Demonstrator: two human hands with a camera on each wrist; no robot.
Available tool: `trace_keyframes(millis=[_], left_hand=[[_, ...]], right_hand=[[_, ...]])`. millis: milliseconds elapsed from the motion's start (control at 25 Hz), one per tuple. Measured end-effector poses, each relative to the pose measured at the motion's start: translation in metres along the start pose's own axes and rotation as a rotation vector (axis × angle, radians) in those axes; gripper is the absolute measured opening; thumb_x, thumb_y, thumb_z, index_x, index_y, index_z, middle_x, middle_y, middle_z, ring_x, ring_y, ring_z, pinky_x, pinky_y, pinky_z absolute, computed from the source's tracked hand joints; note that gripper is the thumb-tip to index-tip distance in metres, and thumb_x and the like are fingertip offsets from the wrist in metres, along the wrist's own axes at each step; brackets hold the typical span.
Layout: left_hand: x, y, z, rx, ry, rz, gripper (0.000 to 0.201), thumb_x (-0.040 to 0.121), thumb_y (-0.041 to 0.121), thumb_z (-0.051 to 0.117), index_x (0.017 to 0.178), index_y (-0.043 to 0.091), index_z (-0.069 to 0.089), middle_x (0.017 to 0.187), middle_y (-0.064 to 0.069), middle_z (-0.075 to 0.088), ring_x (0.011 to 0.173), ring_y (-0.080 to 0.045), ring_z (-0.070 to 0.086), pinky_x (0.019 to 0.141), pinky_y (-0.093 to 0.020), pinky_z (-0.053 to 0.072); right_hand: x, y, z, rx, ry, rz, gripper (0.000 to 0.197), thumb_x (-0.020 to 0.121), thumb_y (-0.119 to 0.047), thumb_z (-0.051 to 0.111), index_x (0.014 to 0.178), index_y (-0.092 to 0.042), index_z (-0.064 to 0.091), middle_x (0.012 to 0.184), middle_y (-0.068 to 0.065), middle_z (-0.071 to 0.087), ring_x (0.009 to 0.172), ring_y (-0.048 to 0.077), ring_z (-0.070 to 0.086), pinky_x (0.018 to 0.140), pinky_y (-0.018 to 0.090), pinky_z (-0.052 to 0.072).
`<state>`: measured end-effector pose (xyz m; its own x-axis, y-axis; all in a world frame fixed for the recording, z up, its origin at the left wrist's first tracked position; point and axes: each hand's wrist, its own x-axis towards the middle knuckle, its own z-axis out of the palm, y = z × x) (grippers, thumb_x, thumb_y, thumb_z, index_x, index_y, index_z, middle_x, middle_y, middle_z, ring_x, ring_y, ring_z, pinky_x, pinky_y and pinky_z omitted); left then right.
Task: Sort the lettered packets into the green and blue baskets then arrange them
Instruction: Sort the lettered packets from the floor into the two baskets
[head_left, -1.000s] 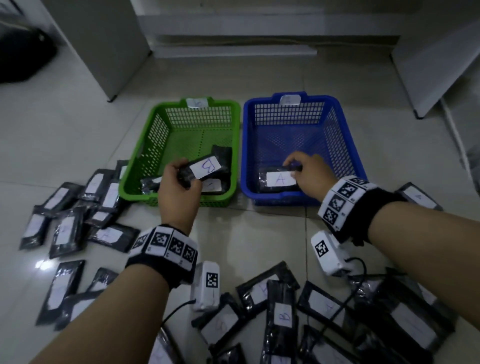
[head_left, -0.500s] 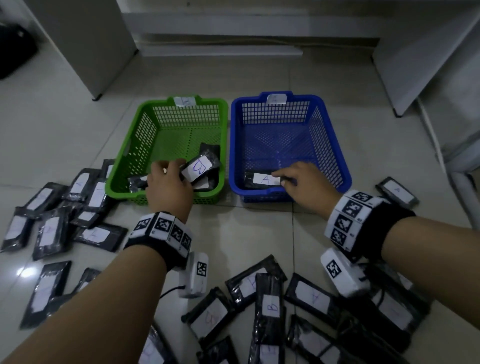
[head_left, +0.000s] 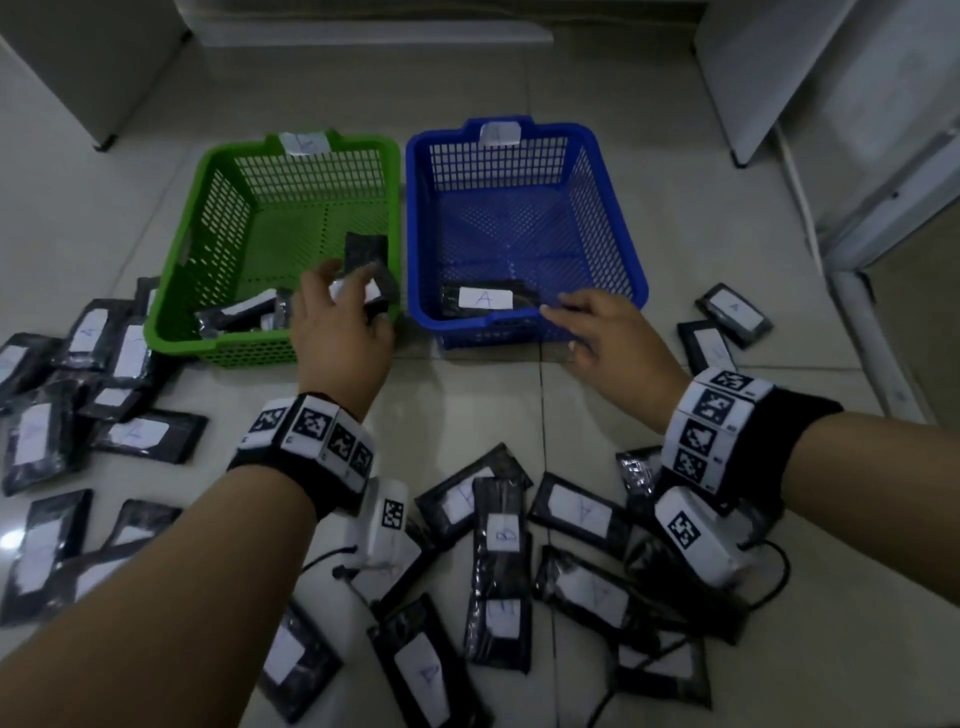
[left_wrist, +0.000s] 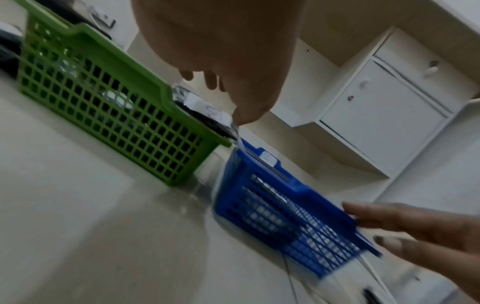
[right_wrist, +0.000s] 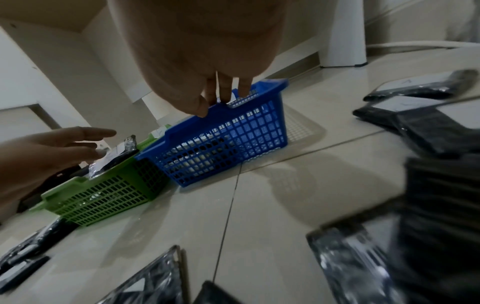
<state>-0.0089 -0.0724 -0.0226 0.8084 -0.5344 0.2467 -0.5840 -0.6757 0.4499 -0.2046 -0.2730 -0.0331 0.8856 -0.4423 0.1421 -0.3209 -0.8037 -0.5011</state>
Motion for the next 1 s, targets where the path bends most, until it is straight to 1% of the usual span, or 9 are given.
trace_keyframes(millis=[120, 240, 360, 480, 600, 720, 840, 920, 1000], left_hand=[[-0.045, 0.024, 0.016, -0.166, -0.124, 0.19, 0.027, 0.08, 0.013, 0.06, 0.107, 0.017, 0.066, 0.11, -0.009, 0.055, 0.107, -0.03, 0.051, 0.093, -0.034, 0.04], [-0.085, 0.026, 0.031, -0.147, -0.557, 0.115, 0.028, 0.084, 0.021, 0.062, 0.111, 0.022, 0.063, 0.103, -0.002, 0.059, 0.098, -0.021, 0.056, 0.089, -0.033, 0.046], [-0.105, 0.014, 0.036, -0.014, -0.746, 0.016, 0.048, 0.077, 0.04, 0.068, 0.121, 0.028, 0.054, 0.113, -0.001, 0.056, 0.105, -0.021, 0.056, 0.092, -0.037, 0.048], [-0.112, 0.008, 0.035, 0.065, -0.765, -0.076, 0.052, 0.073, 0.045, 0.071, 0.118, 0.031, 0.05, 0.114, 0.003, 0.057, 0.107, -0.02, 0.056, 0.094, -0.041, 0.046], [-0.113, 0.001, 0.037, 0.073, -0.827, -0.148, 0.042, 0.073, 0.042, 0.074, 0.108, 0.028, 0.054, 0.11, 0.003, 0.063, 0.106, -0.022, 0.059, 0.094, -0.04, 0.046], [-0.11, 0.001, 0.034, -0.036, -0.823, -0.176, 0.03, 0.078, 0.038, 0.072, 0.099, 0.02, 0.06, 0.097, 0.0, 0.064, 0.095, -0.021, 0.06, 0.08, -0.03, 0.046], [-0.1, 0.004, 0.027, -0.227, -0.676, -0.288, 0.024, 0.083, 0.033, 0.068, 0.1, 0.018, 0.059, 0.09, 0.002, 0.061, 0.082, -0.017, 0.057, 0.066, -0.024, 0.043], [-0.09, 0.005, 0.022, -0.372, -0.606, -0.352, 0.021, 0.084, 0.031, 0.066, 0.099, 0.019, 0.06, 0.088, 0.003, 0.064, 0.079, -0.016, 0.059, 0.067, -0.025, 0.049], [-0.08, 0.006, 0.017, -0.579, -0.567, -0.441, 0.018, 0.087, 0.025, 0.064, 0.102, 0.016, 0.062, 0.093, -0.003, 0.069, 0.081, -0.022, 0.063, 0.076, -0.037, 0.055]], right_hand=[[-0.033, 0.006, -0.005, 0.045, 0.008, -0.013, 0.036, 0.08, 0.003, 0.057, 0.111, -0.011, 0.07, 0.111, 0.012, 0.061, 0.11, 0.03, 0.051, 0.098, 0.029, 0.036], [-0.066, 0.0, -0.004, 0.012, -0.318, 0.072, 0.025, 0.086, -0.012, 0.06, 0.107, -0.02, 0.07, 0.105, 0.003, 0.064, 0.109, 0.024, 0.048, 0.094, 0.028, 0.036], [-0.09, -0.011, 0.009, -0.193, -0.579, 0.091, 0.04, 0.082, -0.039, 0.065, 0.119, -0.024, 0.06, 0.114, 0.0, 0.058, 0.112, 0.022, 0.046, 0.093, 0.031, 0.037], [-0.109, -0.019, 0.025, -0.427, -0.66, 0.086, 0.064, 0.069, -0.057, 0.069, 0.119, -0.021, 0.049, 0.115, 0.003, 0.052, 0.109, 0.023, 0.045, 0.093, 0.035, 0.035], [-0.104, -0.023, 0.032, -0.491, -0.686, 0.129, 0.064, 0.067, -0.055, 0.071, 0.114, -0.017, 0.05, 0.113, 0.006, 0.05, 0.108, 0.026, 0.047, 0.093, 0.035, 0.035], [-0.082, -0.026, 0.026, -0.314, -0.698, 0.217, 0.044, 0.076, -0.044, 0.07, 0.109, -0.017, 0.057, 0.109, 0.008, 0.05, 0.102, 0.026, 0.052, 0.085, 0.032, 0.039], [-0.06, -0.025, 0.014, -0.048, -0.579, 0.266, 0.027, 0.083, -0.031, 0.065, 0.104, -0.015, 0.058, 0.104, 0.006, 0.058, 0.095, 0.025, 0.057, 0.074, 0.029, 0.043], [-0.048, -0.024, 0.008, 0.054, -0.455, 0.284, 0.02, 0.086, -0.031, 0.064, 0.098, -0.018, 0.056, 0.095, 0.003, 0.061, 0.088, 0.022, 0.058, 0.065, 0.027, 0.04], [-0.04, -0.024, 0.005, 0.18, -0.33, 0.326, 0.016, 0.087, -0.033, 0.062, 0.094, -0.022, 0.053, 0.09, 0.0, 0.06, 0.082, 0.018, 0.057, 0.06, 0.027, 0.04]])
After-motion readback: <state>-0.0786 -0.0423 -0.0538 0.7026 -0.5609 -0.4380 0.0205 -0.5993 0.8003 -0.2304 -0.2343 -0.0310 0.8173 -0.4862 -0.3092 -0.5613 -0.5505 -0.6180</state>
